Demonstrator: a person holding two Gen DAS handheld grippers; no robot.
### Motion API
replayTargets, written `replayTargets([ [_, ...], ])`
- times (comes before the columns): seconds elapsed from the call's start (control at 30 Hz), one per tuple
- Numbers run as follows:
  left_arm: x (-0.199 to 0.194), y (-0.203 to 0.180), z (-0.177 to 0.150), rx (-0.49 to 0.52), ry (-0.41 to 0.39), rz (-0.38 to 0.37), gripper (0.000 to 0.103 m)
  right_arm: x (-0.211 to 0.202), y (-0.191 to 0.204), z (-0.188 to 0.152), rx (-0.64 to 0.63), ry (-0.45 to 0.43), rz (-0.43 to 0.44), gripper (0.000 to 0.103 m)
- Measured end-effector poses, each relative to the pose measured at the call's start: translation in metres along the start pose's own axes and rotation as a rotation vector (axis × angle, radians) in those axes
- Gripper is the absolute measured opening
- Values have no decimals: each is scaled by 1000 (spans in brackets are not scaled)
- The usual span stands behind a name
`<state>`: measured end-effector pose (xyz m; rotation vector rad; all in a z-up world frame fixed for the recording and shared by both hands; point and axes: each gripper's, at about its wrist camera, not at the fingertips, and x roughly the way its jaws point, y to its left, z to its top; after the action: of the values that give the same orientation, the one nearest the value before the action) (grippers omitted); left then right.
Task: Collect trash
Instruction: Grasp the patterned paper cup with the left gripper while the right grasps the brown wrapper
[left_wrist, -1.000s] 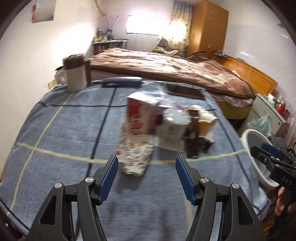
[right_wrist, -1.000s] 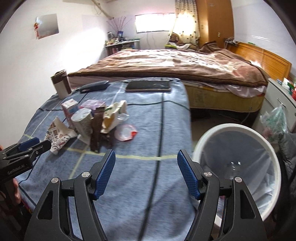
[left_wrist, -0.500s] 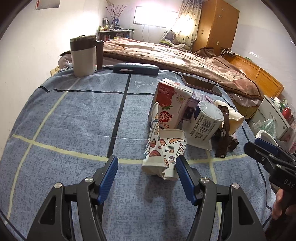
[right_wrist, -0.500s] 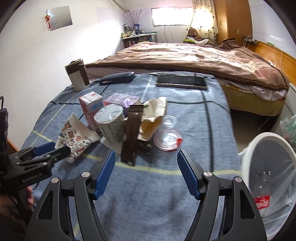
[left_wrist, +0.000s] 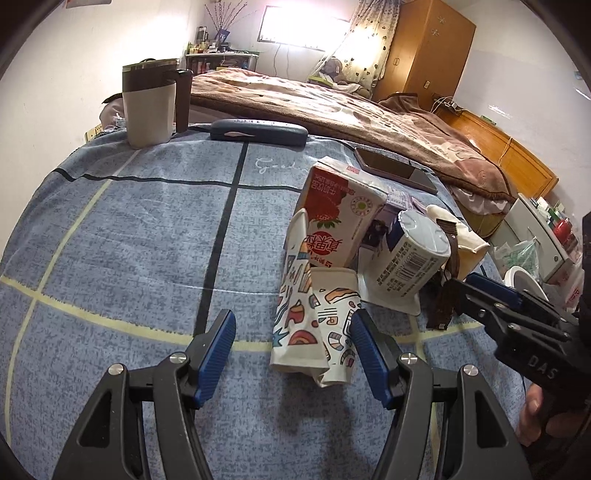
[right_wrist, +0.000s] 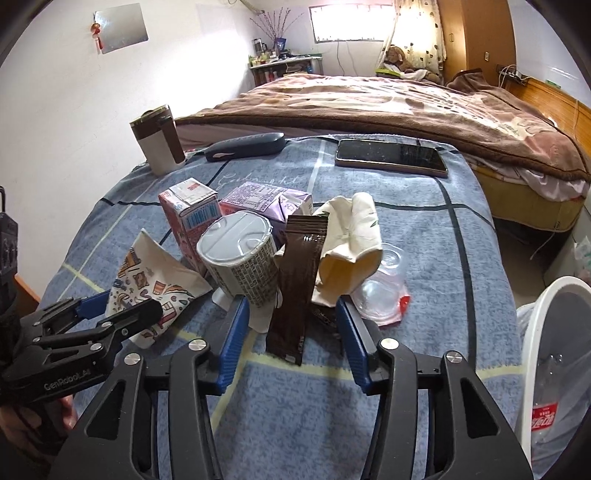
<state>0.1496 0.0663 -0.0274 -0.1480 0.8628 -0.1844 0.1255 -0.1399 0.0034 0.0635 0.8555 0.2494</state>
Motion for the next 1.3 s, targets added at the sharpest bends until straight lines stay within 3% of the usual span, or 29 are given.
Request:
replayTargets([
  [0.2,3,2,1,-17,6,-15,65,4,-1,2,4,7,-8,37],
  [0.33,4,-1,1,-12,13,-28,53,7,0,2,1,17,-9,26],
  [0.43,5,-3,1,-8,18,-34,43,7,0,2,1,16,-9,25],
  [0.53,6,-2,0,-12,24,-31,39,8,0,2,3,14,-9,24],
  [1.3,-13,-9,-2,-11,-14,-13,39,-6,-6,-3,28,-23,4,23],
])
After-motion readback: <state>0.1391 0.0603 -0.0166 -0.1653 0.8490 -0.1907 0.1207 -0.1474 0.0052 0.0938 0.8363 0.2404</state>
